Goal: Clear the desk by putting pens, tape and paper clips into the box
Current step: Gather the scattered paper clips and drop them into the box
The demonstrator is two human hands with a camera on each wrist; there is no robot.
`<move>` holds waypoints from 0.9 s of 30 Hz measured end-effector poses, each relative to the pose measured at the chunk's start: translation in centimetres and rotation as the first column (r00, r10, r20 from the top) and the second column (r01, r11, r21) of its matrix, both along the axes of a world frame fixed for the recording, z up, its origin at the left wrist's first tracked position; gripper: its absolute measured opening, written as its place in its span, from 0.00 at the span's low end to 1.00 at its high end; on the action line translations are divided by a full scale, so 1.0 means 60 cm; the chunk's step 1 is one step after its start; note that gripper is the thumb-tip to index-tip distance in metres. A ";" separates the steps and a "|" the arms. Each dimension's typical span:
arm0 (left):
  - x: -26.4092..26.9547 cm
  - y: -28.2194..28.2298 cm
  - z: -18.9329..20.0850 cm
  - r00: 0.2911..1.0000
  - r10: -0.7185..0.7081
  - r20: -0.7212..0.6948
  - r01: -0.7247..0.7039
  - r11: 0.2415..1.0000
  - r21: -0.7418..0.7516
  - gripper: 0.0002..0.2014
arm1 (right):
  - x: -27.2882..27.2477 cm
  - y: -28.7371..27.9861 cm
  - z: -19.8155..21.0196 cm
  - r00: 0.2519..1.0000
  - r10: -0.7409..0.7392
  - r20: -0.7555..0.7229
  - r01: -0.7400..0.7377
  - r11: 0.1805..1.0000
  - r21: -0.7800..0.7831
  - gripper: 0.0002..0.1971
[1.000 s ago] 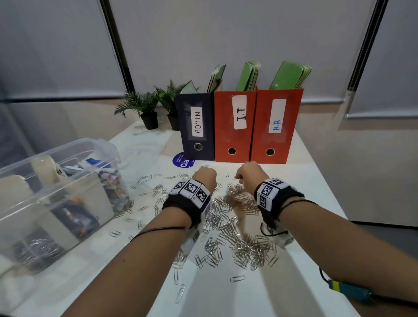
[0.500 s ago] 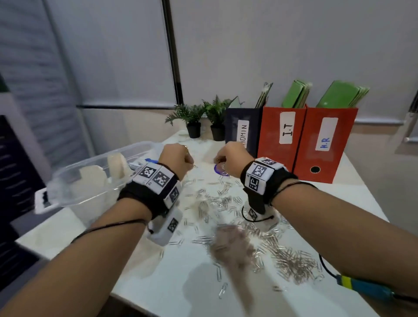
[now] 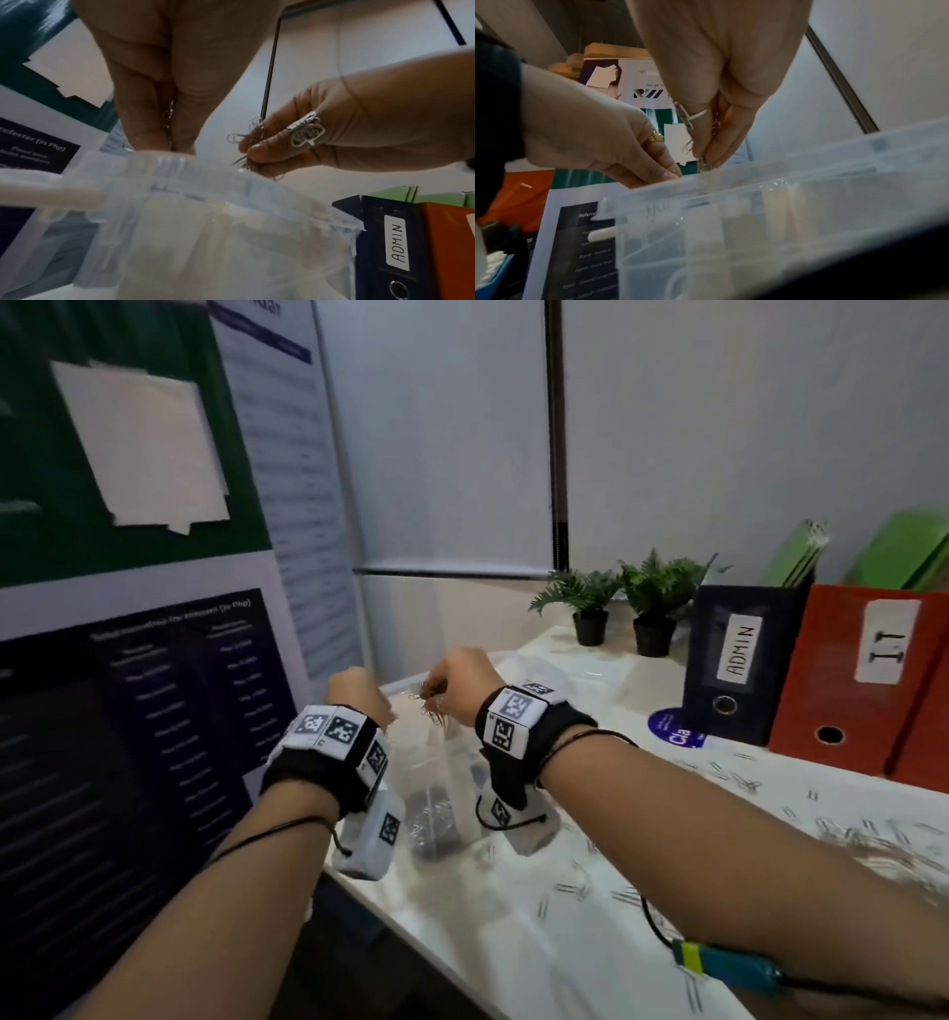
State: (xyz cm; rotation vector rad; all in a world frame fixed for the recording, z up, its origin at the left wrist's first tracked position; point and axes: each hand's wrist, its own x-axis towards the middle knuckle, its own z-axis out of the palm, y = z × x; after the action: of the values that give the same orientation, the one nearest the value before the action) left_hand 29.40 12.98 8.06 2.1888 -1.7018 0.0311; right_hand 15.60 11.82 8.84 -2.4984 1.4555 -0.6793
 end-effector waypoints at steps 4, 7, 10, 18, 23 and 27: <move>0.014 -0.005 -0.010 0.999 -0.018 -0.036 0.019 0.999 0.034 0.12 | 0.027 -0.007 -0.021 1.000 0.019 0.014 -0.020 0.997 0.077 0.13; 0.008 -0.002 -0.015 0.995 -0.085 -0.061 0.087 0.996 0.032 0.13 | 0.031 -0.007 -0.031 0.997 0.031 -0.071 -0.022 0.991 0.129 0.15; 0.001 -0.002 -0.026 0.987 -0.143 -0.079 0.144 0.989 0.011 0.15 | 0.026 -0.011 -0.031 0.991 0.070 -0.117 -0.048 0.982 0.184 0.20; 0.001 -0.005 -0.044 0.981 -0.157 -0.113 0.155 0.987 -0.034 0.17 | 0.015 -0.016 -0.035 0.994 0.100 0.033 -0.105 0.967 0.234 0.18; -0.002 0.004 -0.047 0.976 -0.170 -0.136 0.161 0.984 -0.070 0.15 | 0.006 -0.010 -0.043 0.995 0.097 0.027 -0.101 0.978 0.184 0.16; -0.007 0.012 -0.052 0.976 -0.188 -0.108 0.173 0.976 -0.134 0.12 | -0.004 -0.012 -0.047 0.993 0.085 0.076 -0.099 0.973 0.210 0.19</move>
State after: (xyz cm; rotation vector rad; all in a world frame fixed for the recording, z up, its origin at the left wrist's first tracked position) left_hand 28.95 13.73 4.95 1.9004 -1.7747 -0.0401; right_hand 15.36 11.07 6.04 -2.3398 1.3049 -0.5515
